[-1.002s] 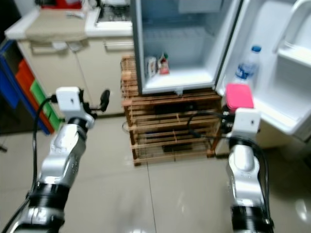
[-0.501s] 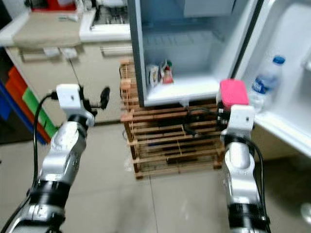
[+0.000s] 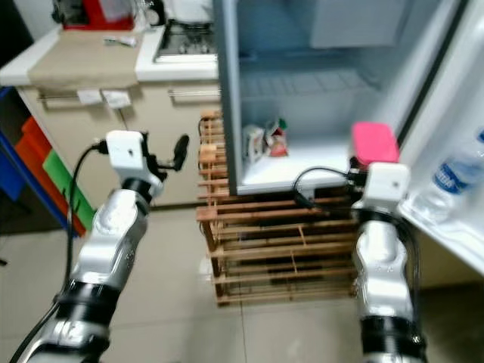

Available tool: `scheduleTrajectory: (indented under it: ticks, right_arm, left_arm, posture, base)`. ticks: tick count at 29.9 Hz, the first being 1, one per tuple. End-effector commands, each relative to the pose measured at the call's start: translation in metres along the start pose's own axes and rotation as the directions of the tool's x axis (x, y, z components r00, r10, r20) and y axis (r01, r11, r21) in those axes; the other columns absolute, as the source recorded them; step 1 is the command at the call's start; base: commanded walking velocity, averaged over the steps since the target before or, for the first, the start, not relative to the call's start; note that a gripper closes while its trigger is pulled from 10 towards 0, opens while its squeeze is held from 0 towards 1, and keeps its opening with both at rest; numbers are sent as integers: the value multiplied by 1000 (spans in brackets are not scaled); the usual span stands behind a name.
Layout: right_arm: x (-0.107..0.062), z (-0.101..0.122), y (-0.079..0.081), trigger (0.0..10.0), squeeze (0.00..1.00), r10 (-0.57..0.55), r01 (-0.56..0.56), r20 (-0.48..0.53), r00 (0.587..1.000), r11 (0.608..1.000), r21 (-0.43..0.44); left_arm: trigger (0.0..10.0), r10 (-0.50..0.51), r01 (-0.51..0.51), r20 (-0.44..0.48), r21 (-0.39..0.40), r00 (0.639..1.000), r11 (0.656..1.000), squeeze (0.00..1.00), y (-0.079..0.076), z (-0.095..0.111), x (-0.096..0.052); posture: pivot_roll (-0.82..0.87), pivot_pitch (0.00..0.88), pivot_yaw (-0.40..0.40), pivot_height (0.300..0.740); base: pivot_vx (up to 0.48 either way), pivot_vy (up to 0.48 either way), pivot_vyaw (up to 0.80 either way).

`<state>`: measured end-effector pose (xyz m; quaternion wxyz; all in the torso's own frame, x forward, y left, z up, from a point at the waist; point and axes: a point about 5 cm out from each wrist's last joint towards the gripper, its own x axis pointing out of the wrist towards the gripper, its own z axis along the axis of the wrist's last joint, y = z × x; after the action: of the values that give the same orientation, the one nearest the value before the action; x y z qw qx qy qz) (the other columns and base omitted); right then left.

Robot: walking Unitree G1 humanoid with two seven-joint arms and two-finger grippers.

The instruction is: Restocking fridge

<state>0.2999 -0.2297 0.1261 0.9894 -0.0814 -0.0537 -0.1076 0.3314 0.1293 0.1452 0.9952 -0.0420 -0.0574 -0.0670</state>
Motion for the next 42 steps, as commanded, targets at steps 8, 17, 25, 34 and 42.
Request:
scheduleTrajectory:
  ticks: [8, 17, 25, 34, 42]
  right_arm:
    - [2, 3, -5, 10000, 0, -27, 27, 11, 1000, 1000, 5]
    - [1, 1, -2, 10000, 0, -15, 15, 3, 1000, 1000, 2]
    - [-4, -6, 0, 10000, 0, -10, 10, -21, 1000, 1000, -1]
    - [-1, -16, 2, 10000, 0, -17, 21, -87, 996, 999, 44]
    - [27, -28, -5, 10000, 0, -75, 82, -147, 986, 996, 40]
  left_arm:
    - [10000, -42, 41, 40, 35, 998, 999, 0, -7, 7, 1]
    - [10000, -48, 48, 34, 24, 998, 999, 0, -8, 6, -1]
    - [10000, -89, 87, 38, 40, 995, 995, 0, -9, 7, -9]
    - [10000, -218, 219, 64, -6, 974, 976, 0, -25, 13, -17]
    - [10000, -653, 660, -96, 91, 751, 746, 0, -77, -5, -41]
  posture:
    - [-139, 0, 42, 740]
    - [-136, 0, 40, 740]
    - [-125, 0, 46, 740]
    - [-114, 0, 61, 740]
    - [-32, 53, 68, 740]
  base:
    - [305, -366, 0]
    - [305, -292, 0]
    - [0, 0, 0]
    - [0, 0, 0]
    - [0, 0, 0]
